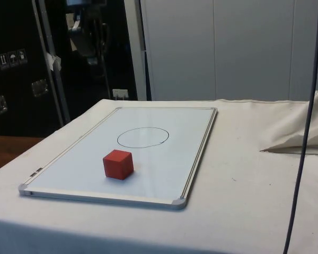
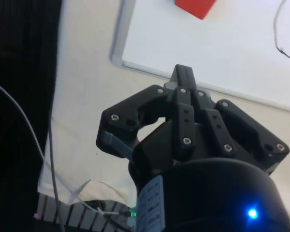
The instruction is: Push the cube into the marked area.
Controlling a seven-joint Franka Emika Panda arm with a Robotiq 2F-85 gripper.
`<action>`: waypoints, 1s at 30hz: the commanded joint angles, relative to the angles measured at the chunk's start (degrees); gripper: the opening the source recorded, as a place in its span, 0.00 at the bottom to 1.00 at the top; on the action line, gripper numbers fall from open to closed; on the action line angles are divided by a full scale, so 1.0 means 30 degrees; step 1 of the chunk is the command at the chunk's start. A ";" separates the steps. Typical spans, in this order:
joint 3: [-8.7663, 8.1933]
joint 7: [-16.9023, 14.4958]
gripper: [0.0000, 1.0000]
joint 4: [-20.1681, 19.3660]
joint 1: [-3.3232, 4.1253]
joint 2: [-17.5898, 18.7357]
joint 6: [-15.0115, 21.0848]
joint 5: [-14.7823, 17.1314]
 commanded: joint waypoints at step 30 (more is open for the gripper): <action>0.1681 0.1375 0.00 -0.2865 -0.0076 0.1700 0.5596 0.1241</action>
